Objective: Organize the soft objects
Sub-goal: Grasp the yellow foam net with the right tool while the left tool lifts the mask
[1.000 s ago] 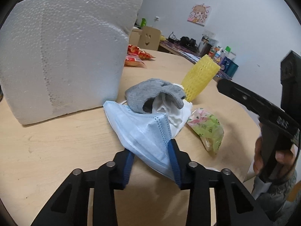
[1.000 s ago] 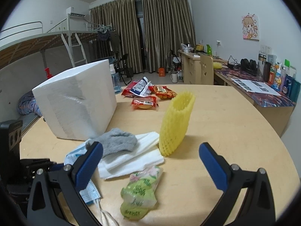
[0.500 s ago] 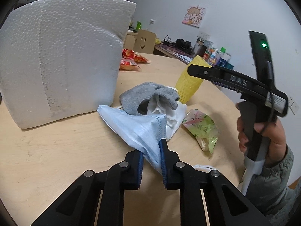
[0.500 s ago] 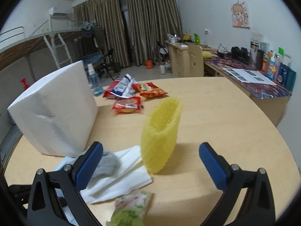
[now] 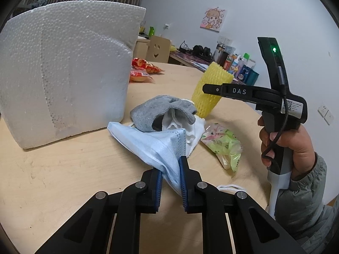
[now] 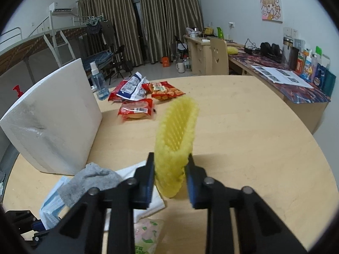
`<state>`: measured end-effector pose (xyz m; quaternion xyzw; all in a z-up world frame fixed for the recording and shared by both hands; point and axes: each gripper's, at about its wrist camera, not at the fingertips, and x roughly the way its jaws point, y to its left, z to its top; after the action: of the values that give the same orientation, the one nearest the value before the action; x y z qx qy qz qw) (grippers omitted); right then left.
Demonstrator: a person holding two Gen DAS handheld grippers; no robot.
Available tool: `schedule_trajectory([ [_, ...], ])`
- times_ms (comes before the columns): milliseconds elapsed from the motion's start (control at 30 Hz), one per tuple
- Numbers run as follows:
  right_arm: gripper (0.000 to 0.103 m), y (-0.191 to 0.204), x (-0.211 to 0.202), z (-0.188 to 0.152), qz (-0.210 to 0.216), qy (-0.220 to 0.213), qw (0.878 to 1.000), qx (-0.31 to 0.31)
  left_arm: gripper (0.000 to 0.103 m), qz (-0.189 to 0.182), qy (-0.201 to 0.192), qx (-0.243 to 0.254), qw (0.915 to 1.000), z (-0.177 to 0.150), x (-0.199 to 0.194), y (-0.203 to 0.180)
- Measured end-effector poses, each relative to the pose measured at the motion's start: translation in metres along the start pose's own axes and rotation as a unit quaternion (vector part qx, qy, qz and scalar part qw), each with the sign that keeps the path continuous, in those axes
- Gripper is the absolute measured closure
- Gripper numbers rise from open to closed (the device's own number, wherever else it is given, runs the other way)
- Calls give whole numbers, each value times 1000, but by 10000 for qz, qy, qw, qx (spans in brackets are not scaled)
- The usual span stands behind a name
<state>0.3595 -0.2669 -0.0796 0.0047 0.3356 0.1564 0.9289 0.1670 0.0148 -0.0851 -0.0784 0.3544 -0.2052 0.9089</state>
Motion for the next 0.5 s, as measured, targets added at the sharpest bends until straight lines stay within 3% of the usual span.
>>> schedule_trajectory([
  [67, 86, -1, -1, -1, 26, 0, 10000, 33, 89, -21, -19, 1, 10000, -1, -2, 0],
  [400, 86, 3, -35, 1, 276, -421, 9987, 77, 92, -147, -416, -22, 9990, -2, -22, 2],
  [500, 86, 4, -48, 2, 308, -565, 9979, 83, 92, 1, -591, 11, 9983, 0, -30, 2],
])
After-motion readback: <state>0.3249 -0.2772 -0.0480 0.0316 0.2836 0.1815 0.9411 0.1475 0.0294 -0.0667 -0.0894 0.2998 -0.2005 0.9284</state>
